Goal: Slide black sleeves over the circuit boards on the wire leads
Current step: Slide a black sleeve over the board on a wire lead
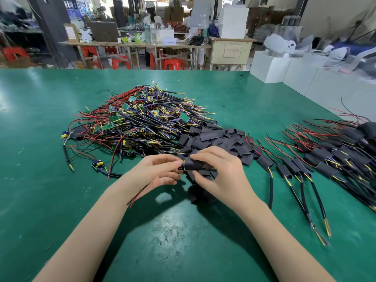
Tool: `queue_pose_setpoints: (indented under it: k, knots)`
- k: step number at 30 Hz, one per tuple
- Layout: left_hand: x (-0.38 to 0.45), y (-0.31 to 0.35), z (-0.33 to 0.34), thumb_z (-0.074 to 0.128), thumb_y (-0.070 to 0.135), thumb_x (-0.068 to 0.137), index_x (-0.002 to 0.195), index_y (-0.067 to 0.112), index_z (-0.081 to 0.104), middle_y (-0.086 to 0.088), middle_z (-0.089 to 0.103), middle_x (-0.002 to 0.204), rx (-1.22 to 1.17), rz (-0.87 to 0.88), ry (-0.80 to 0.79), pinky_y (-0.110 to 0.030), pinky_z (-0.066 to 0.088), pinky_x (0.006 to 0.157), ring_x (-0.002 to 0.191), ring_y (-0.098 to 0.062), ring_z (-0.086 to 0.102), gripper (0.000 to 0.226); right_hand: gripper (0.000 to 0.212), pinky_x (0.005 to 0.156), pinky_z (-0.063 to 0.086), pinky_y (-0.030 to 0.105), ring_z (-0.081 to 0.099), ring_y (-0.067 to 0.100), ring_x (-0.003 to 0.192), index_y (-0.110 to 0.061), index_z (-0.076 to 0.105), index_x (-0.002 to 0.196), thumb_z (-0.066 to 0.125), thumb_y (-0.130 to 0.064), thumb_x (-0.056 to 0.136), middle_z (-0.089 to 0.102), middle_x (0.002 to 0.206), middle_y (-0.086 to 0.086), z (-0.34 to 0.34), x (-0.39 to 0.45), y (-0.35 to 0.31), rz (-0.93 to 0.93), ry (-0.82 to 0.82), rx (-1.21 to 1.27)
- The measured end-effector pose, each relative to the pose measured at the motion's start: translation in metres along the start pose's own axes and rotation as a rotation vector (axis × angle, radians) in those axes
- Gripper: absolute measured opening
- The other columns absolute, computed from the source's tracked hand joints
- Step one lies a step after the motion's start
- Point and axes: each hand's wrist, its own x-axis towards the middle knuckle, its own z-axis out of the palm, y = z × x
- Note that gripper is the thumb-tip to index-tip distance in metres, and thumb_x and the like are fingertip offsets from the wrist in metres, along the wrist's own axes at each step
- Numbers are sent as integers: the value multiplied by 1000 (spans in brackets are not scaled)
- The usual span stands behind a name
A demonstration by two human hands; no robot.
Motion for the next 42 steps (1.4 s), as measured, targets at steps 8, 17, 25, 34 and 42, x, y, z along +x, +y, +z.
queue_pose_setpoints:
  k: [8, 17, 25, 34, 42]
  knots:
    - [-4, 2, 0, 73, 12, 68, 81, 7, 71, -10, 66, 72, 124, 185, -10, -23, 53, 64, 63, -18, 62, 14, 30, 82, 51, 31, 63, 20, 92, -6, 72, 99, 77, -7, 70, 68, 97, 4, -1, 0, -1, 8, -15, -13]
    - [-3, 4, -2, 71, 10, 71, 84, 12, 78, -12, 73, 82, 9, 129, -42, -22, 57, 68, 70, -19, 71, 15, 29, 79, 52, 36, 62, 23, 91, -6, 71, 99, 73, -7, 71, 67, 97, 6, -1, 2, 1, -17, 40, 2]
    - [-3, -1, -2, 77, 13, 61, 83, 11, 79, -14, 75, 87, -18, 70, 15, -19, 56, 68, 78, -21, 73, 22, 25, 78, 50, 36, 62, 28, 84, -4, 72, 96, 75, -3, 72, 68, 93, 7, 0, 2, 1, -84, 51, -37]
    - [-3, 0, 0, 74, 10, 66, 81, 12, 78, -11, 75, 85, -35, 81, -10, -19, 56, 67, 75, -19, 73, 16, 32, 80, 49, 36, 59, 26, 86, -5, 71, 102, 77, -2, 71, 69, 98, 5, 4, 1, 0, -57, 73, 5]
    - [-1, 2, -4, 75, 14, 67, 86, 12, 78, -15, 74, 87, -49, 174, 42, -19, 56, 71, 79, -21, 73, 19, 33, 72, 41, 37, 59, 27, 84, -17, 74, 92, 65, -48, 81, 70, 83, -2, 2, -2, 6, 180, 32, -368]
